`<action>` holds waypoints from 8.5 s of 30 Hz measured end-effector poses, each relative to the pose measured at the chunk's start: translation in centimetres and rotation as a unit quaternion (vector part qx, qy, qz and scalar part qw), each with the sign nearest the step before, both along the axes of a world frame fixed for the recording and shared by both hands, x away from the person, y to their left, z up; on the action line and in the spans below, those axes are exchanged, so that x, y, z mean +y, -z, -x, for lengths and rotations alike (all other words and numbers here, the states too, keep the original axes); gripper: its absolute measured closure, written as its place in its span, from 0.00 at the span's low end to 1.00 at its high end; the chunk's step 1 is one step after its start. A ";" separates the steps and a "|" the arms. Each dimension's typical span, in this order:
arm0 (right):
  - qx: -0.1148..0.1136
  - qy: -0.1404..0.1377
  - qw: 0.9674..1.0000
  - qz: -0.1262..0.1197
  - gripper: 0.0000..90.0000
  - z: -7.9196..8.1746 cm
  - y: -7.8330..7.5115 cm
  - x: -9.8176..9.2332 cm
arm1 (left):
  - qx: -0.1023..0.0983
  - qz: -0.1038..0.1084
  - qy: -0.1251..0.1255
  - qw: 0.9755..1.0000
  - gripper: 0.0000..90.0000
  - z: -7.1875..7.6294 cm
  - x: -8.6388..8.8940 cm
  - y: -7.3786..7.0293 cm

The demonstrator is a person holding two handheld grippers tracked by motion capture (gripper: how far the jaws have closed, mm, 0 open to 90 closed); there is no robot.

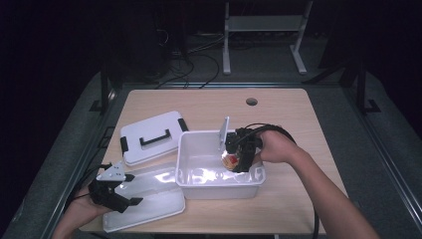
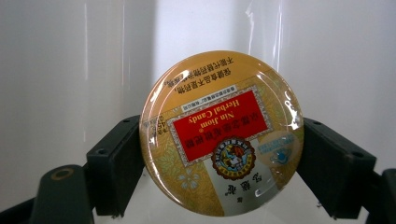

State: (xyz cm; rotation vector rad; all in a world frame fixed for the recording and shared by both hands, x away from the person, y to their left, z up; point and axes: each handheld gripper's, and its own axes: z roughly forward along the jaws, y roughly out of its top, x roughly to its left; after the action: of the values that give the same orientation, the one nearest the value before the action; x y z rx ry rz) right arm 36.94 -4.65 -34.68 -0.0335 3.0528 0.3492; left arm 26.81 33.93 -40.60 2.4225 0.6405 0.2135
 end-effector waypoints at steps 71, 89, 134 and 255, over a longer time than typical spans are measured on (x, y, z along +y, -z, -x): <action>-0.042 0.156 0.977 -0.136 0.25 4.3 -4.9 -13.4 | 0.004 -0.017 0.019 1.000 0.24 -0.2 -0.8 0.4; -0.014 0.234 0.957 -0.169 0.24 7.8 1.3 -19.7 | 0.021 -0.030 0.055 0.998 0.34 -0.9 -2.3 0.7; -0.022 0.288 0.938 -0.191 0.24 12.6 8.2 -22.0 | 0.084 -0.110 0.104 0.985 0.99 -3.4 -2.9 2.1; -0.045 0.295 0.932 -0.207 0.19 13.9 9.0 -23.2 | 0.043 -0.118 0.248 0.960 0.99 -11.2 -26.1 -10.0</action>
State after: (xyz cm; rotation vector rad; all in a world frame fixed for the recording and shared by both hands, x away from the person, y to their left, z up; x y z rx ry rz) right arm 23.05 -27.84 -43.65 0.8348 2.6502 0.8838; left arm 38.00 7.80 -30.58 2.7433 0.0245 -0.0272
